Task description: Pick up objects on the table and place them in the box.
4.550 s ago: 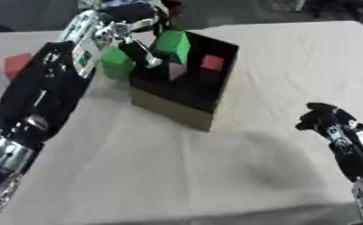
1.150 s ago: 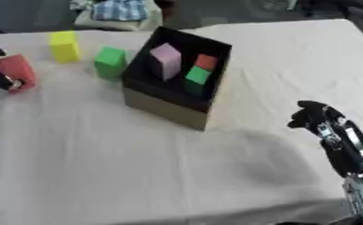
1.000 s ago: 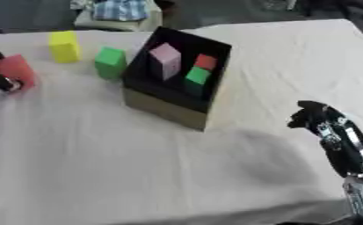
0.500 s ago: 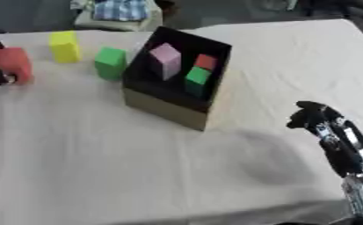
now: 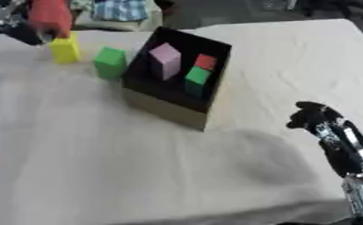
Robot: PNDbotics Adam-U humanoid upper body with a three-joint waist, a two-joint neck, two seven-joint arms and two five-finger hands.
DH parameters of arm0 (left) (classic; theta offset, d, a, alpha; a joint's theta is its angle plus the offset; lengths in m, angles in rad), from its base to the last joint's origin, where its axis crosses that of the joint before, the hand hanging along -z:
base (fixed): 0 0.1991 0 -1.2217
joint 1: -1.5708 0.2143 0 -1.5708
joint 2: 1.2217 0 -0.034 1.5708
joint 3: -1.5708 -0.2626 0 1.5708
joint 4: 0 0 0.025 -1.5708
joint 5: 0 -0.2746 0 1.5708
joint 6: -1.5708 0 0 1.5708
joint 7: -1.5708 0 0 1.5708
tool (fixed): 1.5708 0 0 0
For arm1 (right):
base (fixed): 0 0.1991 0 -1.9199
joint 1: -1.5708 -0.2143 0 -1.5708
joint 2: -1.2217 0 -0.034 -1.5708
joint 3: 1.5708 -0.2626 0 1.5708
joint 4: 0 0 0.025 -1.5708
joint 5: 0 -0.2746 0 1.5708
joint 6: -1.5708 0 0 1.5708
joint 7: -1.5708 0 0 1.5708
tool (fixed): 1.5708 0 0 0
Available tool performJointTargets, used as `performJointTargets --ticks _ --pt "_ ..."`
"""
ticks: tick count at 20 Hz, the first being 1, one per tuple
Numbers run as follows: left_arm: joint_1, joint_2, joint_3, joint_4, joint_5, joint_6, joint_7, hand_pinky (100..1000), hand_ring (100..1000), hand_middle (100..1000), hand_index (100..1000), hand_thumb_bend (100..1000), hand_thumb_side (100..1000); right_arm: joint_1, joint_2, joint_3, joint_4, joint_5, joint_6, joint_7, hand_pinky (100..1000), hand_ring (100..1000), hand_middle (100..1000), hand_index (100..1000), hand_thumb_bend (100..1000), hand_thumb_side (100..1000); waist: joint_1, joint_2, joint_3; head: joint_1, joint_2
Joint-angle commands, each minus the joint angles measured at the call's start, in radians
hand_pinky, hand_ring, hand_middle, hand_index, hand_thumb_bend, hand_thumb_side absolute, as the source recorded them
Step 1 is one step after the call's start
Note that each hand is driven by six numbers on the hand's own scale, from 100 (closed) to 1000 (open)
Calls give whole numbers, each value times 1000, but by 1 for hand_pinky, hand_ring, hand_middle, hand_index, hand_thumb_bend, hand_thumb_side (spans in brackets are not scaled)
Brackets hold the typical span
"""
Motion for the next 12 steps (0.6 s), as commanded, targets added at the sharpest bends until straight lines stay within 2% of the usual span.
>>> performJointTargets --ticks 1,4,5,9,12 --pt "-43 -51 -80 -102 57 -54 -43 742 553 556 761 158 184 -12 -13 2 -13 1 -3 7 685 607 593 794 100 683 1 -11 -1 3 -1" --pt "-34 -83 -157 -184 109 -107 -95 745 559 565 763 139 207 -12 -13 2 -13 0 -3 9 685 607 593 794 100 683 0 -10 -4 3 -4" --pt "-27 -91 -175 -198 126 -124 -112 749 565 574 768 124 241 -13 -12 2 -12 -1 -3 9 685 607 593 794 100 682 0 -10 -6 3 -6" --pt "-1 -94 -245 -205 196 -194 -183 761 595 618 796 143 328 -14 -12 2 -12 -1 -3 10 686 607 593 794 100 683 1 -9 -7 -5 -8" --pt "12 -82 -263 -187 215 -234 -236 767 616 653 816 177 371 -13 -13 2 -12 0 -3 10 686 607 593 794 100 683 2 -10 -3 -10 -9"
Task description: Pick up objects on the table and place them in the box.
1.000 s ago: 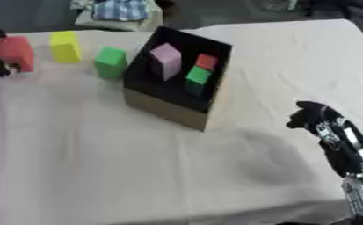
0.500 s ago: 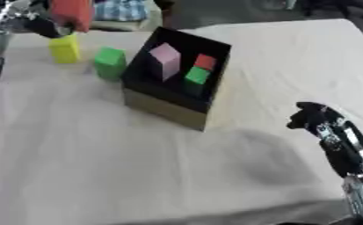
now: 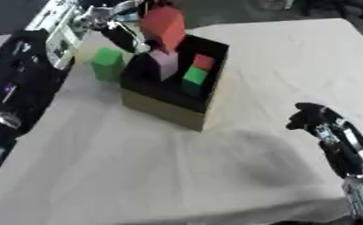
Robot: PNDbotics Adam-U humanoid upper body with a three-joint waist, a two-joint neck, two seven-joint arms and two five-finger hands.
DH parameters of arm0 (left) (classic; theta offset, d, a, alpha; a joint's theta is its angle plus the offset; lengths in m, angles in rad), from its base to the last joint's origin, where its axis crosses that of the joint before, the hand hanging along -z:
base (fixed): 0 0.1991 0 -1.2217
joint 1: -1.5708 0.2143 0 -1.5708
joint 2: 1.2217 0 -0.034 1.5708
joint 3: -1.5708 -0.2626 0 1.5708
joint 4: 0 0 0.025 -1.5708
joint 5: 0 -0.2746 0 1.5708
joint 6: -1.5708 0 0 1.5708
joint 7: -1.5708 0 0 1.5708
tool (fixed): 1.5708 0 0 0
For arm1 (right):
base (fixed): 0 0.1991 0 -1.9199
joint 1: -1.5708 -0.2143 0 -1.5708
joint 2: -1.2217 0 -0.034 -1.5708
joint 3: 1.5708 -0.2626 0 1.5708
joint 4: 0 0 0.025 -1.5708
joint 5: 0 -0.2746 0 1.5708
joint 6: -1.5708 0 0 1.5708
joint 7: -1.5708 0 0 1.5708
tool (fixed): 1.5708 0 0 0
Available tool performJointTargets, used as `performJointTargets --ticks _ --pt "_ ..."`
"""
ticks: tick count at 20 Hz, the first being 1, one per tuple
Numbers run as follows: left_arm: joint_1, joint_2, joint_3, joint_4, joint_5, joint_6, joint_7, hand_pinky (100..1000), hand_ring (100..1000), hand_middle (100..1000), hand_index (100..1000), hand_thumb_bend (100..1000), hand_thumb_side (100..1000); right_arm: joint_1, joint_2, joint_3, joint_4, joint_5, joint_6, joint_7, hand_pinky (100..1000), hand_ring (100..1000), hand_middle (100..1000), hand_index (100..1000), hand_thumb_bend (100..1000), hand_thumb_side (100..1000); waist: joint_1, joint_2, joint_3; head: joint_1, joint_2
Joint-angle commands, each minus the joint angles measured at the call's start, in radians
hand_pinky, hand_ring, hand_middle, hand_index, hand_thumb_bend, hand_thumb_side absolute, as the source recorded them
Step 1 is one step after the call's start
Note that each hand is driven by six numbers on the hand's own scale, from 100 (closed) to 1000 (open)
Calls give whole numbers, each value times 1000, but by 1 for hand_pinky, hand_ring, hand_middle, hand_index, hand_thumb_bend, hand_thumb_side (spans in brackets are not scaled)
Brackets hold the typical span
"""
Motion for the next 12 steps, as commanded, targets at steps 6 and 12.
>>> performJointTargets --ticks 6,12 --pt "-2 30 18 7 13 -23 -153 787 676 743 894 323 560 -10 -11 -1 -13 0 -1 6 686 607 593 794 100 682 1 -12 4 -10 -12" --pt "-6 55 41 -54 -45 -15 -199 829 759 868 975 586 775 -11 -11 -1 -13 0 -2 6 686 607 593 794 100 681 2 -14 7 -13 -13"
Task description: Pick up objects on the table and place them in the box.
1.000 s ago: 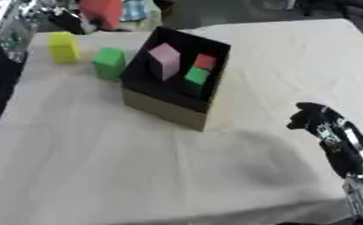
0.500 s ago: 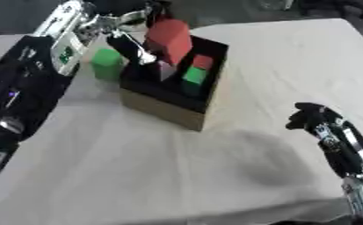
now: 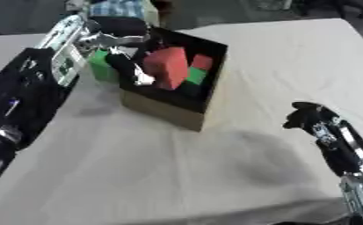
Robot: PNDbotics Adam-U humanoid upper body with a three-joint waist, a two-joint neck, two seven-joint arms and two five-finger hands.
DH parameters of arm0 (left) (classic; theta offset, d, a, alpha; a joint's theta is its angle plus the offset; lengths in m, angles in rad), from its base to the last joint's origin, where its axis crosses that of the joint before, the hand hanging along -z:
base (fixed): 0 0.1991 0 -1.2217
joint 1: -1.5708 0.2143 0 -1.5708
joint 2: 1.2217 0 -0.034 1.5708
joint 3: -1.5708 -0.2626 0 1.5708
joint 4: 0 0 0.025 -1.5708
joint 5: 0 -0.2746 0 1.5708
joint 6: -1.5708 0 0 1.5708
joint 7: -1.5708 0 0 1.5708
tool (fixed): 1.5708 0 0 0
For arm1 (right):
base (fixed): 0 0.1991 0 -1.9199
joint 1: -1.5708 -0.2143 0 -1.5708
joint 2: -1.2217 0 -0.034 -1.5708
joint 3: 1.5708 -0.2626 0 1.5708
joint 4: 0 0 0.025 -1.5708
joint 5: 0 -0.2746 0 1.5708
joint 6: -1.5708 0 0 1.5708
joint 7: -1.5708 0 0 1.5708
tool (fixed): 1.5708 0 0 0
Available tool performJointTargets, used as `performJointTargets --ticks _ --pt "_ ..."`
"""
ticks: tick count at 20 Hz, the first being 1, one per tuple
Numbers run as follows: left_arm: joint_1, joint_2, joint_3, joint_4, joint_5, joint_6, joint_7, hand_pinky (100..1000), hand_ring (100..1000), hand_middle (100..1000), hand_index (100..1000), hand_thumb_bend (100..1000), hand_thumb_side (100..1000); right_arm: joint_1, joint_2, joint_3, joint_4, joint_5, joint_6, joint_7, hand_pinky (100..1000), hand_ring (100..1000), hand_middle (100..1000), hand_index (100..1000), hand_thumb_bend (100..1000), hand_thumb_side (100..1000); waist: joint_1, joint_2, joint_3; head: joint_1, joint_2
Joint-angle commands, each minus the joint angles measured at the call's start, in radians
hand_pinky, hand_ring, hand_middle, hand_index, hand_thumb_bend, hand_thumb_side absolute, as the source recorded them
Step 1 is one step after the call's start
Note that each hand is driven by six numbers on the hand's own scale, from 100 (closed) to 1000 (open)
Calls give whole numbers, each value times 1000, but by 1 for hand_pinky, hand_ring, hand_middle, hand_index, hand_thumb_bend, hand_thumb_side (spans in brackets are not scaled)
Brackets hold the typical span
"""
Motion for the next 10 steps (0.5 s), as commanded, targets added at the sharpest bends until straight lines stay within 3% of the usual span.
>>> performJointTargets --ticks 1,5,10 --pt "-20 34 27 -35 -34 5 -7 832 766 879 981 605 789 -10 -11 -1 -13 0 -4 3 686 607 593 794 100 682 2 -14 1 -5 -13" --pt "-18 39 42 -25 -74 10 7 837 775 901 995 666 838 -10 -12 -3 -13 1 -3 2 686 607 593 793 100 681 3 -15 0 -5 -13" --pt "-19 63 78 13 -127 17 26 831 771 883 973 634 729 -10 -12 -4 -13 1 -3 3 687 607 593 793 100 682 5 -15 -2 -7 -14"
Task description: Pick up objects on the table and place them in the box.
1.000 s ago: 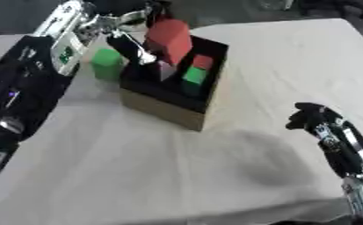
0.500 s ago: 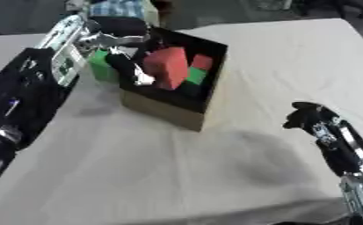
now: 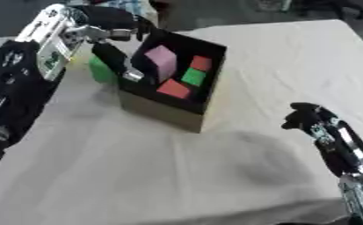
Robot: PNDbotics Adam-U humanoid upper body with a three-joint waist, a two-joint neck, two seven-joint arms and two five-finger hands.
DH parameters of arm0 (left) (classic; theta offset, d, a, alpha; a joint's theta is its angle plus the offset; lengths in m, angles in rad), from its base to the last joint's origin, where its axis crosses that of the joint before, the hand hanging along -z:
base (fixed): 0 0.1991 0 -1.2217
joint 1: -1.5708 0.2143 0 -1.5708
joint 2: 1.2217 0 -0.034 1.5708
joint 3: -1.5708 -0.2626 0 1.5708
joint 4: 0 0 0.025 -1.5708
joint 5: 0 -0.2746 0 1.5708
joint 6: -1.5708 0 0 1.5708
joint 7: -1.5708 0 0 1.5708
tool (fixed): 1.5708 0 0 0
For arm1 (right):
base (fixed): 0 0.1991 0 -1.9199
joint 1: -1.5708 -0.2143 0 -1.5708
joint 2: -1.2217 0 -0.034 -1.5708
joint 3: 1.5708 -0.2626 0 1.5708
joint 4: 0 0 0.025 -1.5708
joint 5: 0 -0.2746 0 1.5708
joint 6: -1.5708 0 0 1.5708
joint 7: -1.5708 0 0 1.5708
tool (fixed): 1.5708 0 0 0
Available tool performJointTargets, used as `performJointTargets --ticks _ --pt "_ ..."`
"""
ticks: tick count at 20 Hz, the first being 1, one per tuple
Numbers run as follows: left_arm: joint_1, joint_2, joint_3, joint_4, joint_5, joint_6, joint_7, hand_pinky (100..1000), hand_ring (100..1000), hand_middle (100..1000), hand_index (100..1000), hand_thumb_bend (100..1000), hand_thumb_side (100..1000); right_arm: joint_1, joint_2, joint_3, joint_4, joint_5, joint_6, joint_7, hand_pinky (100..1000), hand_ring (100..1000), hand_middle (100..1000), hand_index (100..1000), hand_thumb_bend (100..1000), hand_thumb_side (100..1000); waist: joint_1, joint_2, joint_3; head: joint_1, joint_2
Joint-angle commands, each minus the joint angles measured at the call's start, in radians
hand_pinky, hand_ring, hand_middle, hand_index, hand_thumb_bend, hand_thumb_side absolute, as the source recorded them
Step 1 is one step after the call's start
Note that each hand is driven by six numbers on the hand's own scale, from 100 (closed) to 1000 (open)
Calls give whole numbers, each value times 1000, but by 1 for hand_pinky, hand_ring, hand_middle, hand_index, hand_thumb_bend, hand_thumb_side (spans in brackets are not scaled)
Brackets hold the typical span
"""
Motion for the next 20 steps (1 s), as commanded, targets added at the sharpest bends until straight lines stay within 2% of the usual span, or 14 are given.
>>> performJointTargets --ticks 1,4,11,13,20 --pt "-22 46 39 20 -40 6 10 831 771 880 969 619 687 -8 -13 -4 -12 2 -2 0 687 607 593 793 100 683 6 -16 -1 -1 -6" --pt "-22 60 82 88 -75 29 12 834 773 871 962 594 585 -8 -12 -4 -11 2 0 1 687 607 593 793 100 685 11 -19 0 -5 -7" --pt "-28 64 153 255 -182 48 39 841 785 876 955 560 463 -4 -14 -4 -10 3 3 0 687 607 593 793 100 686 19 -23 -3 -10 -6" --pt "-33 56 168 293 -214 57 63 838 787 877 953 554 396 -3 -13 -4 -11 3 3 1 687 607 593 793 100 687 18 -23 -4 -12 -6" --pt "-57 8 218 373 -357 85 216 837 789 875 950 530 315 -4 -11 -2 -9 2 2 3 687 607 593 792 100 688 12 -17 -12 -9 -5"
